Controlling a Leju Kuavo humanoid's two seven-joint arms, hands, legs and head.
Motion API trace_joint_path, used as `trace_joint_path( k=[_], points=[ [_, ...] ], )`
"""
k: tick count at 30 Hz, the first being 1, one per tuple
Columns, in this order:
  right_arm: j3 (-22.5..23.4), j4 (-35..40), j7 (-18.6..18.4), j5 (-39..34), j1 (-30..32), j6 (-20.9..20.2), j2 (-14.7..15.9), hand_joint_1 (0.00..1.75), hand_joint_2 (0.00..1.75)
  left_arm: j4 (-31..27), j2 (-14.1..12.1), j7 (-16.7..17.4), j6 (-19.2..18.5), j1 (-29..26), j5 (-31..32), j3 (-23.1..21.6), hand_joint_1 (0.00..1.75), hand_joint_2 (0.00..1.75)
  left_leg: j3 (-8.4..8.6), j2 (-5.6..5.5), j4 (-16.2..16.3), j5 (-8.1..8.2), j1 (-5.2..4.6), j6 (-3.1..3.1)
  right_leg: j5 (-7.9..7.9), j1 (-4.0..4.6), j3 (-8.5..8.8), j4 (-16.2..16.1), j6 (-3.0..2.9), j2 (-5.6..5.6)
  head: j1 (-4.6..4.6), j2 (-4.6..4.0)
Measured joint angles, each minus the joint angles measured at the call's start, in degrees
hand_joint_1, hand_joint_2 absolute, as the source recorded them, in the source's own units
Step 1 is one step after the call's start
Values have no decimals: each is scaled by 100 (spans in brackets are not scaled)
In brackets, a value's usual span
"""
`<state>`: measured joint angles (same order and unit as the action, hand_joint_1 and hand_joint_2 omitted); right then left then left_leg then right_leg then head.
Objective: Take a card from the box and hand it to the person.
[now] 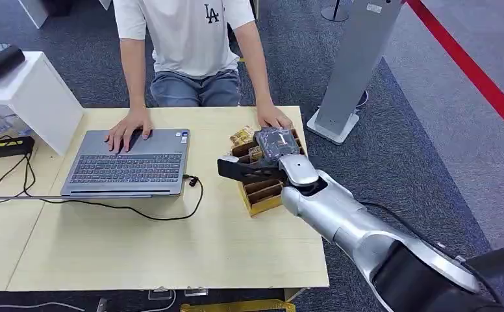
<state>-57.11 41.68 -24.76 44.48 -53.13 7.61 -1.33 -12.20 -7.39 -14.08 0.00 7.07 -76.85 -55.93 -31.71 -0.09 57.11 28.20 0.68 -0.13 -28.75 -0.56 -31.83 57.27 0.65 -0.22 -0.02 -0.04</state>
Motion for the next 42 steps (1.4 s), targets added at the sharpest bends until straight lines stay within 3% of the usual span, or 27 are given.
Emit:
trace_joint_path(
  k=[20,42],
  points=[
    [4,660,-295,44,86,-22,195,75,175,0,-2,-37,0,-19,15,0,0,0,1,0,0,0,0,0,0,0,-1,0,0,1,2,0],
    [7,684,-230,92,265,-116,315,70,175,0,-4,2,-7,20,72,0,0,0,1,0,0,0,0,0,0,0,-1,0,0,1,2,0]
  ],
)
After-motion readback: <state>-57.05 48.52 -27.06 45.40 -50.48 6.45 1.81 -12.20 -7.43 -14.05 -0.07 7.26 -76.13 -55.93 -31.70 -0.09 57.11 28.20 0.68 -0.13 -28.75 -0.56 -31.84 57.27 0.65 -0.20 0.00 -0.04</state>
